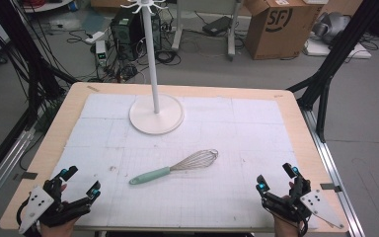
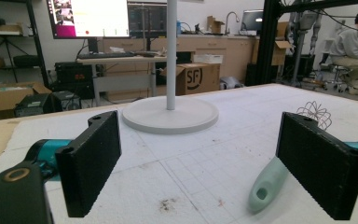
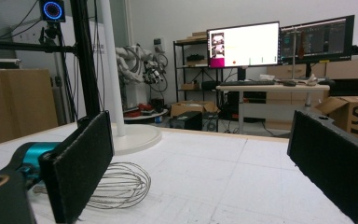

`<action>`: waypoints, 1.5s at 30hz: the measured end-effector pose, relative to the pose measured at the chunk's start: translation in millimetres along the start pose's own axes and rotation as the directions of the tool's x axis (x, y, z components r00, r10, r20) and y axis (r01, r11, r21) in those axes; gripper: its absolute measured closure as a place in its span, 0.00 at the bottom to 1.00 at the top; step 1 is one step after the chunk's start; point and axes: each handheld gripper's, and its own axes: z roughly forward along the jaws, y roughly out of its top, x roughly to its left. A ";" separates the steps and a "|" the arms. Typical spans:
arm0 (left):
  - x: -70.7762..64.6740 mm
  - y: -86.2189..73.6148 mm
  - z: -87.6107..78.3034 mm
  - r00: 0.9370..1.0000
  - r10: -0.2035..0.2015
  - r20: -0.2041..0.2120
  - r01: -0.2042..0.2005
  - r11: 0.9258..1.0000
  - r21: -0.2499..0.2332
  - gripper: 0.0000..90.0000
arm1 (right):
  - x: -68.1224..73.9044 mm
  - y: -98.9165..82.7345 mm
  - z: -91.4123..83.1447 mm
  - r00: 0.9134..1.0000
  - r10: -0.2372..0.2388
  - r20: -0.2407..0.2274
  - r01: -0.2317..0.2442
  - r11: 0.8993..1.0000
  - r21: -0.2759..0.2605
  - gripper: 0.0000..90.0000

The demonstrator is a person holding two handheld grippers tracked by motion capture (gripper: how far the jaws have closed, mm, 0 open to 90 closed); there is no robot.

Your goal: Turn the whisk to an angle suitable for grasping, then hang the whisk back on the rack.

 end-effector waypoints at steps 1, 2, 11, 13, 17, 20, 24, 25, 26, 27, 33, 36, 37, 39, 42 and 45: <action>0.0 0.1 0.0 1.000 0.001 -0.001 -0.001 1.000 0.000 0.16 | 0.0 0.1 0.1 1.000 0.000 -0.002 0.000 1.000 -0.001 0.07; -0.1 -0.1 0.0 1.000 0.000 -0.002 0.000 1.000 0.000 0.16 | 0.1 0.2 0.0 1.000 0.001 0.000 -0.001 1.000 0.000 0.06; 0.0 0.0 1.3 1.000 -0.002 -0.005 0.002 1.000 0.002 0.16 | -0.3 0.3 -1.0 1.000 0.000 0.006 0.000 1.000 -0.001 0.06; -0.3 -0.2 1.9 1.000 0.002 -0.002 -0.002 1.000 0.005 0.16 | -0.7 0.5 -1.5 1.000 0.001 0.006 -0.001 1.000 -0.004 0.06; -0.3 -0.2 1.8 1.000 0.000 -0.003 0.000 1.000 0.002 0.16 | -0.5 0.5 -1.4 1.000 0.002 0.005 -0.002 1.000 -0.004 0.06; -0.3 0.0 1.8 1.000 -0.002 -0.003 0.002 1.000 -0.001 0.16 | 1.1 0.5 -0.3 1.000 0.004 -0.003 -0.004 1.000 0.000 0.06; -1.1 0.4 2.5 1.000 -0.004 0.002 0.004 1.000 -0.006 0.16 | 4.1 2.7 2.5 0.999 -0.011 -0.030 0.011 1.000 -0.001 0.06; -1.8 0.7 2.4 1.000 0.000 0.004 0.000 1.000 -0.004 0.16 | 5.4 3.6 3.5 0.999 -0.009 -0.042 0.009 1.000 -0.001 0.06; -2.3 0.8 2.5 1.000 -0.002 0.006 0.002 1.000 -0.007 0.16 | 6.4 4.8 5.2 0.998 -0.009 -0.055 0.009 1.000 0.000 0.06; -2.7 0.8 2.5 1.000 -0.004 0.008 0.004 1.000 -0.008 0.16 | 7.0 6.6 7.5 0.998 -0.016 -0.067 0.016 1.000 0.002 0.06; -2.6 0.9 2.3 1.000 -0.005 0.009 0.005 1.000 -0.010 0.16 | 10.9 16.1 23.9 0.990 -0.020 -0.140 0.024 0.999 0.025 0.06; -2.4 0.9 2.2 1.000 -0.006 0.009 0.007 1.000 -0.008 0.16 | 14.8 17.1 33.6 0.983 -0.026 -0.182 0.037 0.998 0.053 0.06; -2.4 0.9 2.2 1.000 -0.006 0.009 0.006 1.000 -0.008 0.16 | 16.5 17.4 37.3 0.980 -0.030 -0.197 0.043 0.997 0.060 0.07; -2.5 0.9 2.2 1.000 -0.007 0.010 0.008 1.000 -0.008 0.16 | 20.4 18.6 45.2 0.973 -0.033 -0.228 0.052 0.996 0.078 0.06; -2.7 0.9 2.3 1.000 -0.007 0.010 0.008 1.000 -0.007 0.16 | 28.2 21.7 58.5 0.958 -0.037 -0.283 0.070 0.991 0.110 0.07; -3.1 0.9 2.5 1.000 -0.012 0.013 0.012 1.000 -0.009 0.16 | 34.0 24.3 68.4 0.948 -0.049 -0.313 0.093 0.987 0.128 0.07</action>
